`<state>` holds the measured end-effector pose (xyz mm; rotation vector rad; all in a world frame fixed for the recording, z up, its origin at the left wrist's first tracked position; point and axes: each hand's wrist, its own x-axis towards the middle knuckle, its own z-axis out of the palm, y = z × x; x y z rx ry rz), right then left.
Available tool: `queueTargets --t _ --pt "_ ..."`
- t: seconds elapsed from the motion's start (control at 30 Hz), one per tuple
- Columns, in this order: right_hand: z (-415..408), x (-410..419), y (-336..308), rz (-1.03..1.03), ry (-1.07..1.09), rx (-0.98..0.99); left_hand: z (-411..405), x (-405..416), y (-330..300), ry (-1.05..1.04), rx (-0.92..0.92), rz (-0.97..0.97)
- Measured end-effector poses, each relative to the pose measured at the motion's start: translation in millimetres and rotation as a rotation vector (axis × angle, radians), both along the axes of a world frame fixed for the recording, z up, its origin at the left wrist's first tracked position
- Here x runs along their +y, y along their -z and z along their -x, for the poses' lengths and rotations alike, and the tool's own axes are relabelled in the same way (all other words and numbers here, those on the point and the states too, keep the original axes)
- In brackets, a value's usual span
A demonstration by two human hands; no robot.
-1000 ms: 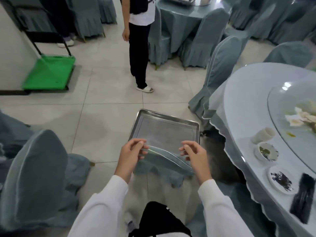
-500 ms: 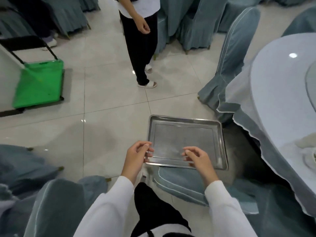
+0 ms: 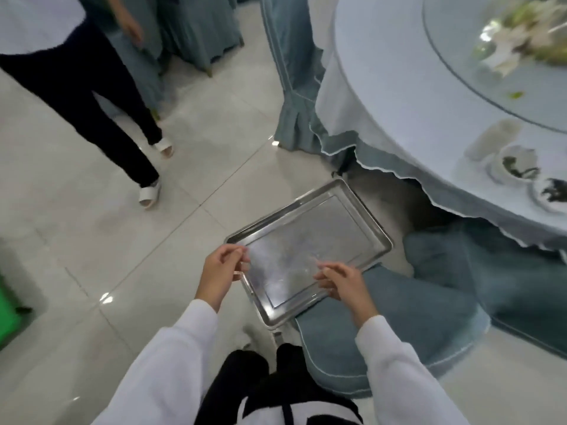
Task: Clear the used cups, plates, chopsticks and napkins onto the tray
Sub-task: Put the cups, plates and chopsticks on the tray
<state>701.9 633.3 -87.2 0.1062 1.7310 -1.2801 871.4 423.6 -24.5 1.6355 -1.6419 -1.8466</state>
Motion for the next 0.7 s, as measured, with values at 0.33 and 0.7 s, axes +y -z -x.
queueTargets --t 0.33,0.7 --pt "-16.8 -27.8 27.7 -0.074 0.533 0.043 74.0 -99.2 67.5 0.364 -0.11 -0.135" --pt "-70.6 -76.0 73.3 -0.291 0.842 0.057 131.0 -187.3 134.3 0.712 -0.25 -0.121"
